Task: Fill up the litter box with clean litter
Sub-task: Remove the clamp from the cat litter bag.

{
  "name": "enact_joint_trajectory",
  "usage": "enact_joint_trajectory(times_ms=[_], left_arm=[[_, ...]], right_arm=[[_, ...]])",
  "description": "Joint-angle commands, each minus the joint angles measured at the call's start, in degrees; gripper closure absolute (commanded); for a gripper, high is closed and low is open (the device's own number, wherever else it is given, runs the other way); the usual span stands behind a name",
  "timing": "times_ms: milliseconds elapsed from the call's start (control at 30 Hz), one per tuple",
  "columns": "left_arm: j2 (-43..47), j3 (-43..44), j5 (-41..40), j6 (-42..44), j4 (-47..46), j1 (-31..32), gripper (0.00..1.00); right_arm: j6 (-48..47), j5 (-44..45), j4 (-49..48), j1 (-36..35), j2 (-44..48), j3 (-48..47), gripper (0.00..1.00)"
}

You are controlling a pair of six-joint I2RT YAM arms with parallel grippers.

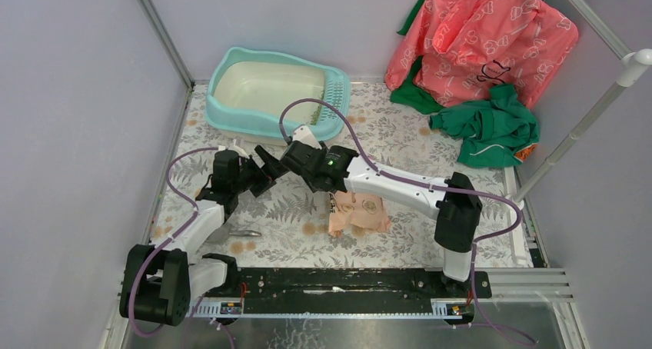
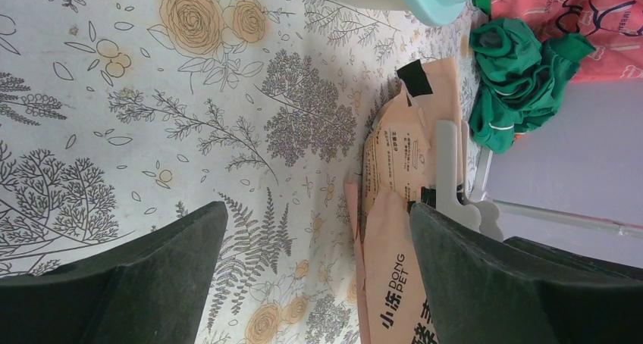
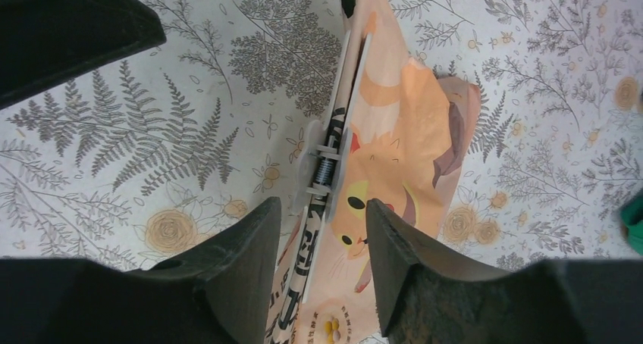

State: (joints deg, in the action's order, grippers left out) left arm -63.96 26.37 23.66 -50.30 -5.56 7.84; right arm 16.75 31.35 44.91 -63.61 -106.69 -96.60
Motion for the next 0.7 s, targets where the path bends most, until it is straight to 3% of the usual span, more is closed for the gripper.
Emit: enact_joint_trajectory(times_ms=[0,333,500,667], left_arm=[[0.66,1.87,-0.79,1.44,0.38,0.24,0.01],[0.58,1.90,-0.86,1.35,0.33,0.25,0.01],[0.60,1.93,-0.97,1.35,0.53,0.20,0.01],[0.64,1.96,-0.98,1.35,0.63,0.25,0.01]], right_arm=[[-0.44,3.73,0.20,-0.46,-0.29,-2.89,0.51],[-1.34,4.85,-0.09,-0.46,-0.87,-2.49,0.77],[-1.06,5.75,-0.78,-0.46,0.82,-1.93,1.00],[-1.60,5.69,-2.55,-0.46,4.36,-1.48,1.00]])
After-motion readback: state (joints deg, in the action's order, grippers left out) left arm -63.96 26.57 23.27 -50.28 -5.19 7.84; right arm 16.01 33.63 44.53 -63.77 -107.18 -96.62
